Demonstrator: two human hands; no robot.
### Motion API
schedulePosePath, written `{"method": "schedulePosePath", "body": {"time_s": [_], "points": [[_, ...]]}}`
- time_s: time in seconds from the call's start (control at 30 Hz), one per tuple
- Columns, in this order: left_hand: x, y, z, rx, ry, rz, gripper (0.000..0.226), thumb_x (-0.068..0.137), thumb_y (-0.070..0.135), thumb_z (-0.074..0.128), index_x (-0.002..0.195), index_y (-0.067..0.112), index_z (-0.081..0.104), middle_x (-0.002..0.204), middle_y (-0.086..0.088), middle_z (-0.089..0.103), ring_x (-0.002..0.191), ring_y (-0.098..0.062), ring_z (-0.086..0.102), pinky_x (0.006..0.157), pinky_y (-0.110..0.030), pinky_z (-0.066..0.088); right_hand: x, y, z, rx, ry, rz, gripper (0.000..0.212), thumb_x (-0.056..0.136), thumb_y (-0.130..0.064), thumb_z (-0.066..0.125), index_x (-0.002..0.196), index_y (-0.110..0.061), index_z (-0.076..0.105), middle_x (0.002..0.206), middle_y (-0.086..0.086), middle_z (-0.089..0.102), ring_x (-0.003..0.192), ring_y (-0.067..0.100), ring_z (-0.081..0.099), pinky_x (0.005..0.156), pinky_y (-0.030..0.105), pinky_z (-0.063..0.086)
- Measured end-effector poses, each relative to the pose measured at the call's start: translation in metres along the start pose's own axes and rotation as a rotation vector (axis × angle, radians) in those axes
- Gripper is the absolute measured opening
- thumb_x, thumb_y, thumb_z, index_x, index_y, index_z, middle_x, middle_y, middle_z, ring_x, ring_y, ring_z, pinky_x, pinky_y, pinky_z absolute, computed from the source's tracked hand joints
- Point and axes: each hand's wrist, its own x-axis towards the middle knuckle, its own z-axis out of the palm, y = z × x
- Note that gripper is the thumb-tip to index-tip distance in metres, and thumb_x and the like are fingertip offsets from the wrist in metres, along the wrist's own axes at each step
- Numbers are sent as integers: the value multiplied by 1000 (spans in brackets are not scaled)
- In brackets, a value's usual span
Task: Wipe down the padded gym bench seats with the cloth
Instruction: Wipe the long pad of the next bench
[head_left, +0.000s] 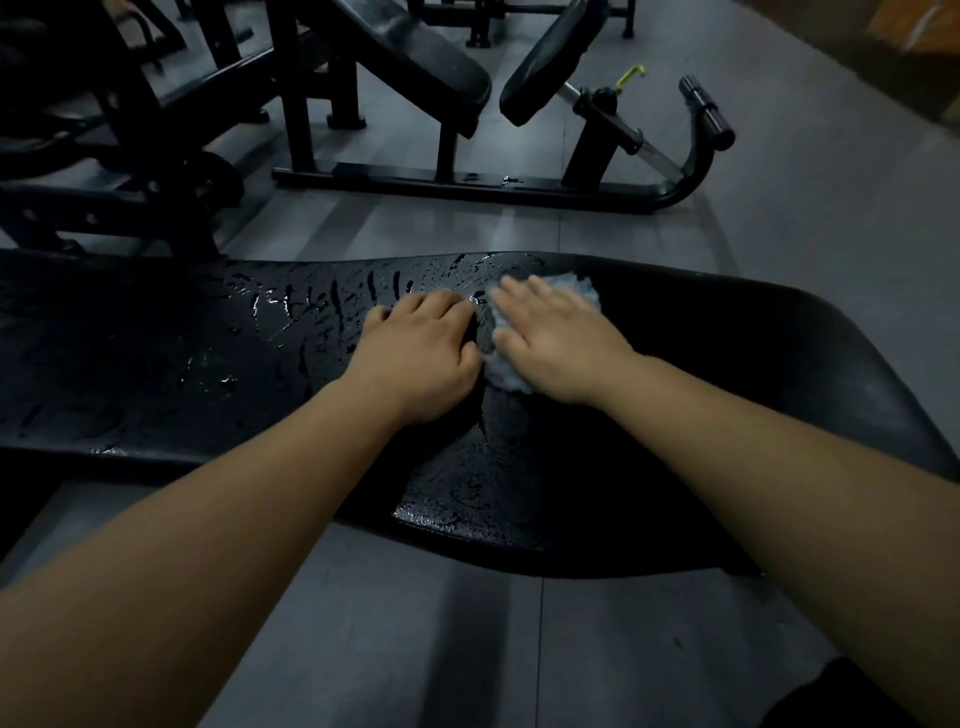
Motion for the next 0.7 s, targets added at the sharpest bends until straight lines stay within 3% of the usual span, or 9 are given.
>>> {"method": "schedulePosePath", "body": {"time_s": [0.1, 0.23, 0.3, 0.5, 0.6, 0.7], "points": [[9, -2, 0, -13, 5, 0, 64, 87, 49, 22, 143, 25, 42, 151, 1, 38, 139, -24, 31, 112, -52, 26, -27, 22, -6, 21, 4, -73, 63, 100, -52, 20, 159, -29, 18, 167, -6, 13, 153, 16, 11, 125, 42, 10], [19, -7, 10, -63, -84, -18, 59, 100, 46, 24, 156, 31, 20, 166, 3, 10, 153, -20, 5, 122, -55, 6, 30, 50, -8, -45, 30, 159, 58, 106, -44, 25, 159, -22, 20, 167, 2, 16, 153, 24, 16, 124, 43, 12], [20, -9, 12, -51, -100, -21, 59, 102, 45, 24, 158, 30, 13, 167, 4, 5, 154, -19, 2, 122, -54, 4, 53, 36, -5, -41, 37, 207, 60, 105, -45, 24, 159, -20, 20, 167, 3, 16, 153, 26, 15, 124, 45, 12], [16, -8, 13, -70, -66, -30, 62, 103, 44, 25, 159, 21, 12, 167, 3, 4, 154, -16, 2, 124, -49, 2, 1, 34, -8, 19, 0, -96, 59, 105, -48, 24, 160, -29, 15, 167, -6, 11, 153, 16, 8, 125, 40, 7], [17, -5, 12, -106, -52, -66, 63, 103, 42, 25, 159, 17, 13, 167, -3, 4, 154, -18, 1, 125, -45, 2, 28, 56, -11, -30, 21, 53, 58, 104, -47, 23, 158, -24, 23, 166, 0, 19, 152, 21, 17, 124, 41, 14], [19, -4, 9, -115, -66, -84, 62, 103, 38, 27, 158, 13, 14, 167, -6, 6, 154, -20, 3, 125, -43, 3, 72, 32, -7, -64, 49, 150, 56, 104, -43, 26, 152, -17, 33, 161, 7, 31, 147, 27, 29, 119, 44, 23]]}}
